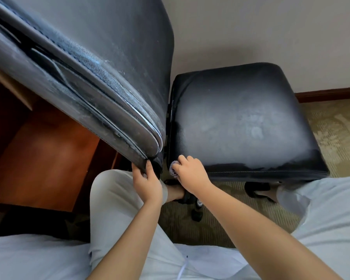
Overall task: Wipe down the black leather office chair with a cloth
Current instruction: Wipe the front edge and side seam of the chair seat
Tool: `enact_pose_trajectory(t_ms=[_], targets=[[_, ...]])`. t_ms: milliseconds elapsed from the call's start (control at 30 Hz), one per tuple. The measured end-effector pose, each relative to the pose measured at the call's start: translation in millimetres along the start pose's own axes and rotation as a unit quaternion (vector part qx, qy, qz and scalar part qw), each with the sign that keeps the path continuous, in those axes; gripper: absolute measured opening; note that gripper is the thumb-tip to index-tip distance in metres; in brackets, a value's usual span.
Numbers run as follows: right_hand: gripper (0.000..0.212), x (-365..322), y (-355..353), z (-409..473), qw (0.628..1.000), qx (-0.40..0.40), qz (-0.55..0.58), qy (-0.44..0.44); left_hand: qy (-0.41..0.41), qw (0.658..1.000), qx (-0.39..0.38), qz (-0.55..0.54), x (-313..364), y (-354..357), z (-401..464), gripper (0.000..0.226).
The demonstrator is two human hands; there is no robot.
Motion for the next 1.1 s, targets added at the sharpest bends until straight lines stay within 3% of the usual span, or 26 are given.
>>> enact_pose_trajectory(t_ms=[167, 300, 600, 867, 1100], targets=[[0.035, 9.4, -4.0, -14.1, 0.999, 0.026, -0.041, 0.002, -0.012, 0.999, -0.036, -0.029, -2.3, -3.2, 1.1, 0.046], [0.031, 34.8, -4.1, -38.5, 0.996, 0.073, -0.012, 0.040, -0.009, 0.998, -0.050, -0.025, -3.6, -5.3, 1.0, 0.048], [0.027, 54.2, 7.2, -69.8, 0.989, 0.143, -0.003, 0.042, -0.012, 0.999, -0.039, -0.003, -10.7, -5.5, -1.9, 0.048], [0.029, 1.6, 18.4, -15.7, 0.992, 0.120, -0.001, -0.028, -0.021, 0.999, -0.046, -0.018, -11.8, -5.4, 2.0, 0.041], [0.028, 72.2, 8.2, -74.6, 0.991, 0.124, -0.018, -0.042, 0.001, 1.000, -0.025, -0.007, -16.9, -4.7, -1.4, 0.040]])
Point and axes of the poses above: each hand's wrist, its own z-axis towards the middle knuckle, its own y-axis out of the palm, x = y × z, the point moved 3 cm from there along z, towards the middle knuckle, and after that the axes turned 2 degrees about -y, right-handed, at the moved point
